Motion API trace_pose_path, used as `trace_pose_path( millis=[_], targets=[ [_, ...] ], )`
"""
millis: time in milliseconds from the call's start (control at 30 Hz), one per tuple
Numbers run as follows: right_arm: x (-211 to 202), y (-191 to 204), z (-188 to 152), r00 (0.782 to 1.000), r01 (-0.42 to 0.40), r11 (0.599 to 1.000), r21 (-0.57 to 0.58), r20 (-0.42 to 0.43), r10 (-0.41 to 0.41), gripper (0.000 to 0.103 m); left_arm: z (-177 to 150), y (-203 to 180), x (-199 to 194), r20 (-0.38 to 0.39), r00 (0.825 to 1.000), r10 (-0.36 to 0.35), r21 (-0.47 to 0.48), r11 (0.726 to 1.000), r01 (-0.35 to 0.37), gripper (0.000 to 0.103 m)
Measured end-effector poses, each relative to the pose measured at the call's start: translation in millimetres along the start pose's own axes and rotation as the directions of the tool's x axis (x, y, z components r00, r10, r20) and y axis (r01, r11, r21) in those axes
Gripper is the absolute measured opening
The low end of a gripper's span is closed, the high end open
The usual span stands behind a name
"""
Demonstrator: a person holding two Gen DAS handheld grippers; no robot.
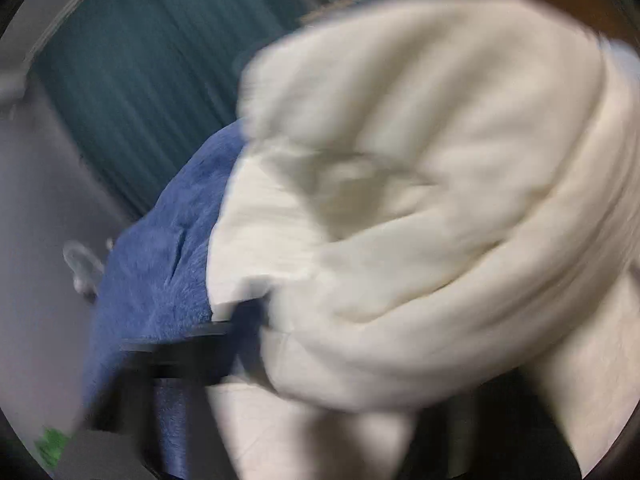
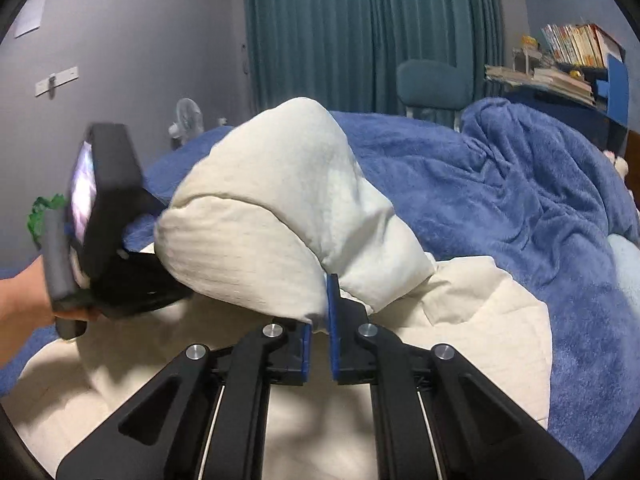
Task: Fold large clothes
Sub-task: 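Fold the held hood down over the jacket body with the right gripper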
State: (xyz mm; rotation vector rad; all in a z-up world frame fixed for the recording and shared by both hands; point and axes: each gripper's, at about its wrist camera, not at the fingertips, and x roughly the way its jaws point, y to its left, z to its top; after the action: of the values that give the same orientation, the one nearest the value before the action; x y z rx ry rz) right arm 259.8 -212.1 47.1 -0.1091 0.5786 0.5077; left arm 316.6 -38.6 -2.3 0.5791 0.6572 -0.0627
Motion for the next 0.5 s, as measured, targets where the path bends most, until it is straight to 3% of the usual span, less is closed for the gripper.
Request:
trace_pose_path(
  millis=[67,133,200,267,333,400,500],
  targets=[
    [-8,-1,2,1.0,0.005,1.0,0.0,0.014,-0.005,0.007,0,-5,-14,0.027,1.0,-0.011,-0.002,1.0,0.011,0.012],
    [-22,-7,6,0.999,-0.014,0.999,0.037,0.035,0.013,0.007,0,3,-34,0.06,0.997,-0.048,-0.071,0.996,0.052,0.011],
    [-39,-11,11,0.997,-0.05,0.997,0.059,0.054,0.047,0.007,-2,16,-65,0.107,0.986,-0.126,-0.17,0.975,0.143,0.011],
    [-46,-8,13,0.996,-0.074,0.996,0.042,0.05,0.072,0.007,-11,30,-96,0.163,0.965,-0.207,-0.27,0.931,0.246,0.011],
    [-42,7,10,0.994,-0.111,0.994,0.002,0.015,0.111,0.007,-24,37,-109,0.177,0.962,-0.207,-0.316,0.914,0.255,0.011],
    [-30,24,6,0.993,-0.114,0.993,-0.042,-0.021,0.113,0.008,-47,44,-100,0.143,0.96,-0.242,-0.386,0.879,0.279,0.011],
    [9,52,-8,0.988,-0.124,0.99,-0.073,-0.105,0.116,0.013,-83,54,-59,0.031,0.961,-0.276,-0.485,0.836,0.256,0.011]
  ],
)
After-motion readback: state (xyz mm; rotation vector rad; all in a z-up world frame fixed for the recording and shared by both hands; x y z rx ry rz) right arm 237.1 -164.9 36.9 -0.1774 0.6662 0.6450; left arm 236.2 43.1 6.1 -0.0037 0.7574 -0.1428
